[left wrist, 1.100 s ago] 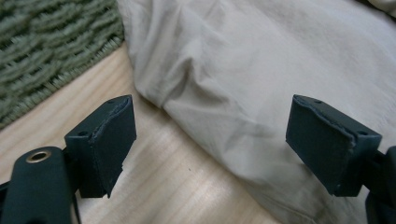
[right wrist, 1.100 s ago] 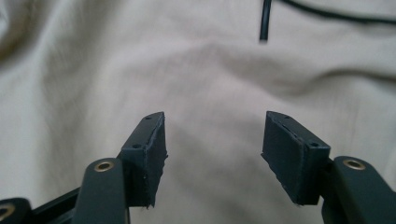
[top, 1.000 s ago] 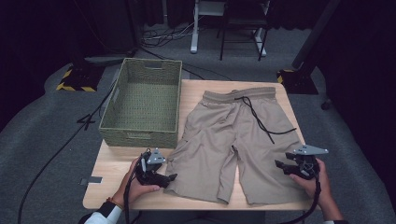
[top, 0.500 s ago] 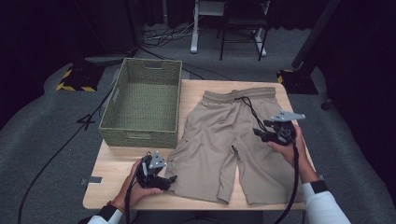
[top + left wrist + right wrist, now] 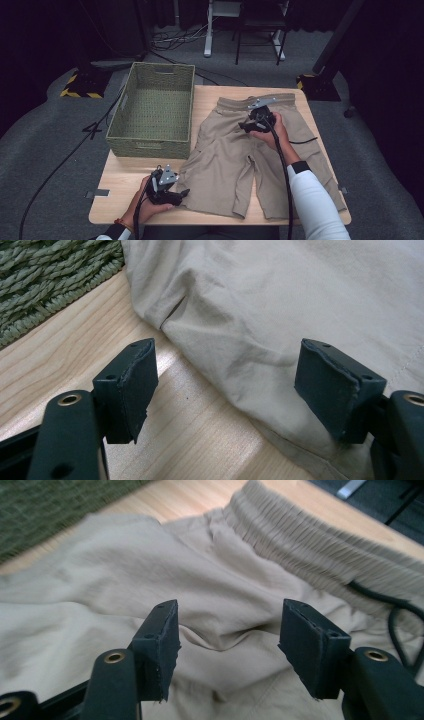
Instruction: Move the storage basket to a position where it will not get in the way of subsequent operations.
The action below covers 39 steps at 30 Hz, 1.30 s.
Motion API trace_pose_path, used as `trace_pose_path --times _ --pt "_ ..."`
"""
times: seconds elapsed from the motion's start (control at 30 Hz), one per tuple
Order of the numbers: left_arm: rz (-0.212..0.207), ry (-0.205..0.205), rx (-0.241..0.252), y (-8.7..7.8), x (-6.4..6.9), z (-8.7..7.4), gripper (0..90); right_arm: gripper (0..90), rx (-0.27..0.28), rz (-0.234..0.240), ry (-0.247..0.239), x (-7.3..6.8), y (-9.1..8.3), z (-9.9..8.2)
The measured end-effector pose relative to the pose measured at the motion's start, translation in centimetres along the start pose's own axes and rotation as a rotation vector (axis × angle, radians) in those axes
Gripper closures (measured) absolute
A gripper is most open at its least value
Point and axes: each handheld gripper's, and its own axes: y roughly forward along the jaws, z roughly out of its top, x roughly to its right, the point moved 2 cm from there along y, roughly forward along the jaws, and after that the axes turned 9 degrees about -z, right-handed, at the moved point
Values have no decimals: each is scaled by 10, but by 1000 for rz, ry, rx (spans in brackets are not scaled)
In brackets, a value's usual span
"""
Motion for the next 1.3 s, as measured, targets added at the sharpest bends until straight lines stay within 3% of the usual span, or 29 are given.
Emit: trace_pose_path --times 0.2,0.27,0.4,0.53,0.8,0.9,1.0,1.13,1.3 --pt "-10 6 -2 -2 4 -1 299 424 -74 22 35 3 21 -12" --pt "-16 6 -4 -2 7 -2 301 456 -75 22 31 5 23 -19" --pt "-32 23 -10 -5 11 -5 318 442 -135 46 18 0 31 -31" --pt "-49 40 -27 -10 14 -9 316 446 -153 80 -10 -11 32 -41" --pt "-76 66 -54 -20 27 -20 317 446 -144 126 -25 -28 18 -51" --pt "-79 48 -55 -22 31 -21 290 459 -158 137 -47 -32 14 -52" --pt "-100 7 -17 -23 27 -17 205 475 -161 112 -80 -34 10 -48" --pt "-68 -44 21 -23 18 -10 168 446 -83 101 -16 -30 4 -28" --pt "-51 -59 -9 -13 13 -6 182 400 -34 61 6 -28 9 -1"
